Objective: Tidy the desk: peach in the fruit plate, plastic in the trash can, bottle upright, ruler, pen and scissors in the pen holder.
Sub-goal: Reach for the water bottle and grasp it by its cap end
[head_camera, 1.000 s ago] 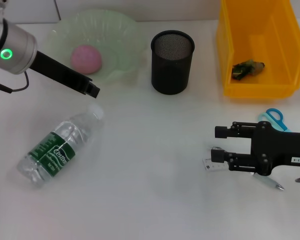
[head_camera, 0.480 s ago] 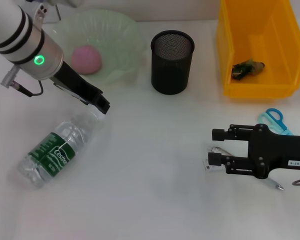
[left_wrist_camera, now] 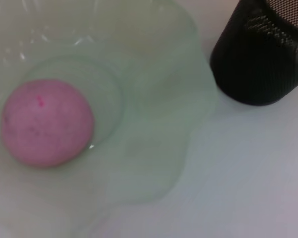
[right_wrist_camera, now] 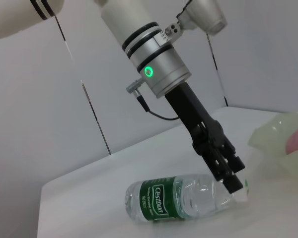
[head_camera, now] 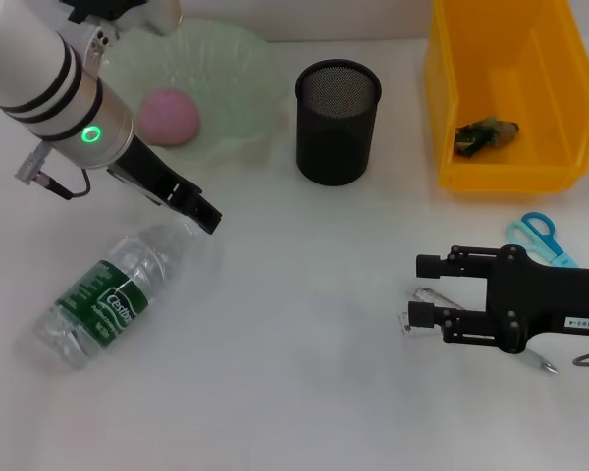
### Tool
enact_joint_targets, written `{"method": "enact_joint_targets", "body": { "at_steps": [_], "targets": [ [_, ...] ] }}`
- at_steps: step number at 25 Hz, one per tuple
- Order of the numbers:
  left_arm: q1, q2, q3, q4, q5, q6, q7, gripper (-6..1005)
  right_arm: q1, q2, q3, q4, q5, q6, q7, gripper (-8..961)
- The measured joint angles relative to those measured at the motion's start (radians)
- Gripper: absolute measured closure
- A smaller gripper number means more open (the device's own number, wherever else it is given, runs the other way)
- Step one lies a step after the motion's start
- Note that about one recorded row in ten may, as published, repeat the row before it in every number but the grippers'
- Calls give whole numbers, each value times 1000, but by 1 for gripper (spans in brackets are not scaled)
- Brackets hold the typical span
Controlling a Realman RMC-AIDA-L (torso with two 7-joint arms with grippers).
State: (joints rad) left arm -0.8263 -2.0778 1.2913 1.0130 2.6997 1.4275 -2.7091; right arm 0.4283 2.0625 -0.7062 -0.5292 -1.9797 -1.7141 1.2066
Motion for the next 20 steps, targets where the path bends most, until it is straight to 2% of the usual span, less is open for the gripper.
{"method": "enact_joint_targets", "body": {
  "at_steps": [2,15,20],
  "targets": [
    [0,0,5,-17,1,-11,1,153,0,0,0,0,0,0,0,300],
    [26,-1,127,-37,2,-80,0,171,5,2,-3,0,0,1,3,300],
    [37,-1,135,-35,-3,-100,3,179,5,2,1,9,-1,1,4,300]
  ]
}}
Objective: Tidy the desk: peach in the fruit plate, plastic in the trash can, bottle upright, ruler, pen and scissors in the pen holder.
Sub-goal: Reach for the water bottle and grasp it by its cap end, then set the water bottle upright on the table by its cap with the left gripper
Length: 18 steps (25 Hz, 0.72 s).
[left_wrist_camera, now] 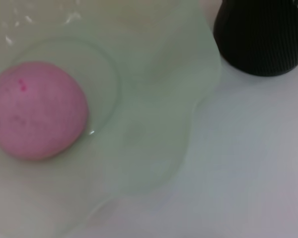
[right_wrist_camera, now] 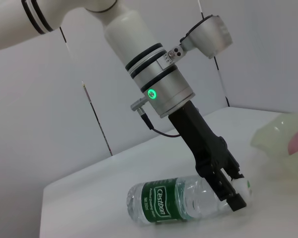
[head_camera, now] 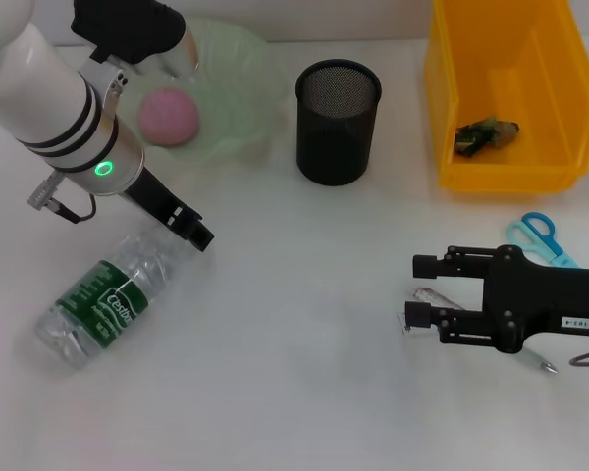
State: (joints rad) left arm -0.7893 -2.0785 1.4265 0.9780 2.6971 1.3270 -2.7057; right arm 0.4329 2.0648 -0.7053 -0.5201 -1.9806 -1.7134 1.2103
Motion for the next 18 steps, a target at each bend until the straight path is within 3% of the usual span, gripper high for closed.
{"method": "enact_joint_targets", "body": {
  "at_steps": [1,5,12,15,18],
  "targets": [
    [3,0,0,2,-3,-4,2,180,0,0,0,0,0,0,0,300],
    [6,0,3,3,-4,-11,4,387,-2,0,1,3,-1,0,0,300],
    [5,-1,17,9,-4,-7,4,564,-3,0,1,3,-1,1,1,300],
    [6,-1,17,13,-4,-5,4,564,-3,0,-2,3,-1,7,1,300],
    [68,1,56,149,-25,11,12,564,-4,0,-2,3,-1,8,1,300]
  ]
}}
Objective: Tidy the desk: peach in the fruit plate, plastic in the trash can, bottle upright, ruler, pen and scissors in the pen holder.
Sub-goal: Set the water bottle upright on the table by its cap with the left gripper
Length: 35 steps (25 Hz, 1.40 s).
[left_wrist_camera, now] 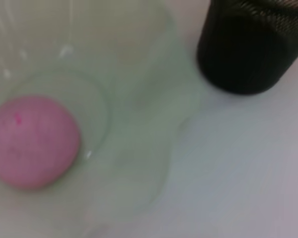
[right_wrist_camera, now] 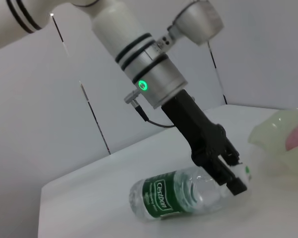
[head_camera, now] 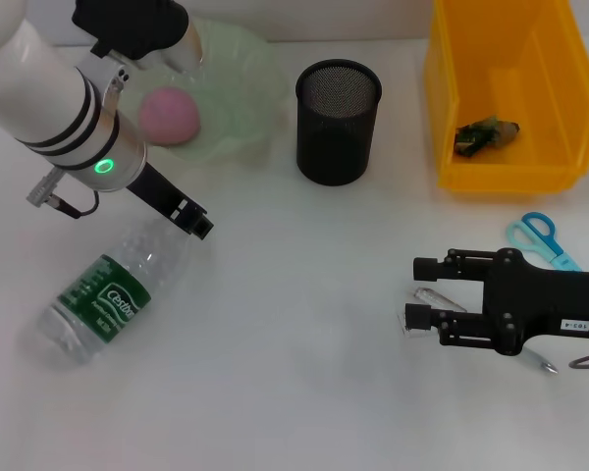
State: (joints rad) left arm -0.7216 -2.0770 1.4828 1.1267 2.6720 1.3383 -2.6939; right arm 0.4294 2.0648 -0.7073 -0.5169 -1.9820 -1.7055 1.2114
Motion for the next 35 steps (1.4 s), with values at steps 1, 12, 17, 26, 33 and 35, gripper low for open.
{"method": "enact_joint_targets", "body": {
  "at_steps": [1,12,17,26,33,35],
  "targets": [
    [6,1,4,13,-6,1,3,564,0,0,0,0,0,0,0,300],
    [137,6,-72,176,-327,-3,276,565,0,7,3,0,5,-3,3,300],
    [182,8,-127,157,-522,-8,478,565,4,8,3,0,6,-6,11,300],
    [251,8,-237,63,-802,-10,788,564,10,11,5,0,6,-3,35,300],
    [305,10,-351,-40,-990,36,991,564,7,12,6,0,8,-9,57,300],
    [309,10,-382,-112,-1068,61,1071,564,5,12,6,0,13,-9,57,300]
  ]
}}
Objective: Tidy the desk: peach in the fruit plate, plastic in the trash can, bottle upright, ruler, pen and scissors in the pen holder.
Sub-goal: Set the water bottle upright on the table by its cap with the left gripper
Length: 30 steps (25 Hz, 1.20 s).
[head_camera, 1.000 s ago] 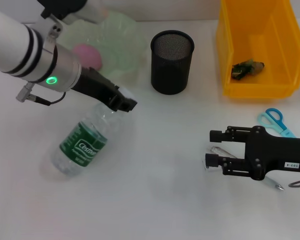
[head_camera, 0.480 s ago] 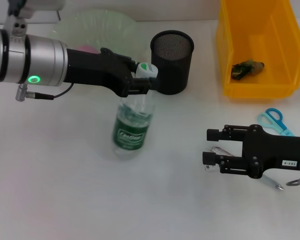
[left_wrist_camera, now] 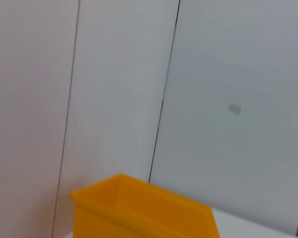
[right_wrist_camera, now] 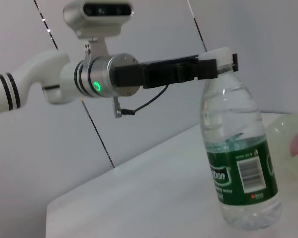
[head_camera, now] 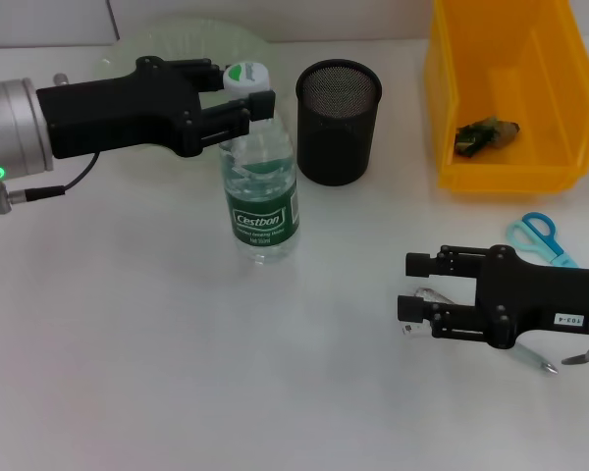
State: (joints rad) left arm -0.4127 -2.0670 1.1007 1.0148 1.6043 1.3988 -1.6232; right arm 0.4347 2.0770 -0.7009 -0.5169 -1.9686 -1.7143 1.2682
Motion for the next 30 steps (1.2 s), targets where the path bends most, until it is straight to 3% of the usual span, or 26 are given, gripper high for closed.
{"method": "enact_joint_targets", "body": {
  "at_steps": [2,11,17,30],
  "targets": [
    [-3,0,-38,-113,-76,28,122,564,0,1,0,2,9,0,0,300],
    [-4,1,-60,-349,-219,56,454,564,8,2,1,16,33,2,1,301],
    [4,-2,-88,-543,-333,56,777,565,4,2,5,25,88,9,-4,301],
    [3,-3,-86,-607,-350,-2,853,565,0,3,96,50,101,14,-25,301]
  ]
}}
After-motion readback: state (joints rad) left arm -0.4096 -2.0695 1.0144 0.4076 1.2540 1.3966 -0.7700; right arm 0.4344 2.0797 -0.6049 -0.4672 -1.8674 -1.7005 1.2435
